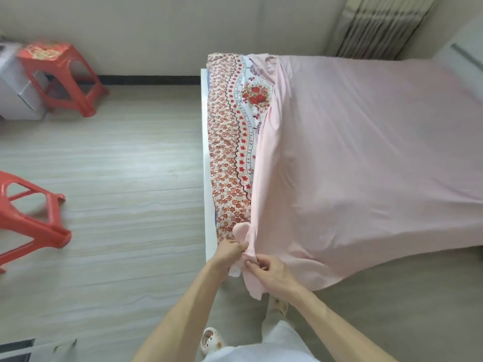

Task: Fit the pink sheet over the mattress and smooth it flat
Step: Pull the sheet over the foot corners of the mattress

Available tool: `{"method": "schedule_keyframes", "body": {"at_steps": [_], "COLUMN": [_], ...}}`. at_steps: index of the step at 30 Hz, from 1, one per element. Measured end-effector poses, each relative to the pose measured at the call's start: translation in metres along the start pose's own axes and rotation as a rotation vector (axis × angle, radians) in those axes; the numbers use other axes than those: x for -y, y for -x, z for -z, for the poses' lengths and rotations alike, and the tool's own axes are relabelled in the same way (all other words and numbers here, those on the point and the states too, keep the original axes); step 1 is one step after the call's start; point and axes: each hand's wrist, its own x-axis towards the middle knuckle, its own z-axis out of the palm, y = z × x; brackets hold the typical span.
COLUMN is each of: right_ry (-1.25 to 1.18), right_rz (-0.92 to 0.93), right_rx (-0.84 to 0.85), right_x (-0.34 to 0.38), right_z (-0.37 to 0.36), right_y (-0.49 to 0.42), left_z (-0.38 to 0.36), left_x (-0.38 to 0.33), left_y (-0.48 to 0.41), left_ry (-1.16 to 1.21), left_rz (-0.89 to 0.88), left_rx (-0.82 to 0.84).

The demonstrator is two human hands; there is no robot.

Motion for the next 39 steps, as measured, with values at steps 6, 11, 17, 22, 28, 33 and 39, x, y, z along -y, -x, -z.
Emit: {"method": "schedule_keyframes", "body": {"at_steps": [6,11,17,22,28,33,39], "right_ry": [0.139,0.071,-0.020,-0.067,-0.534,-0.546,-0.461], "right_rz": [-0.070,-0.090,-0.199,-0.195,-0.282,-0.300,-0.347], "right_rx": [-0.084,-0.301,-0.014,-0.054,0.226,0.436,0.581], "right_x": [0.000,0.052,0.104,0.097,0.083,0.071,0.059], "right_z": [0.002,0.012,-0.015,-0.056,-0.053,-0.036,-0.010], "right_y": [0.012,-0.014,-0.060,-0.075,-0.042,-0.038,-0.058], "left_z": [0.019,0.047,0.092,0.131,0.132,0.093,0.081], "left_x": [0.014,0.017,0.016,0.023,0.010,-0.018,-0.014], "left_y": [0.018,0.047,0.064,0.071,0.045,0.004,-0.022], "left_ry": [-0.293,-0.418,-0.512,-0.507,-0.022,-0.001,-0.171], "left_rz": [-0.220,-0.550,-0.536,-0.276,-0.133,-0.104,-0.129], "left_rx": [-0.358,-0.360,0.039,0.100,-0.157,0.036,-0.057]}}
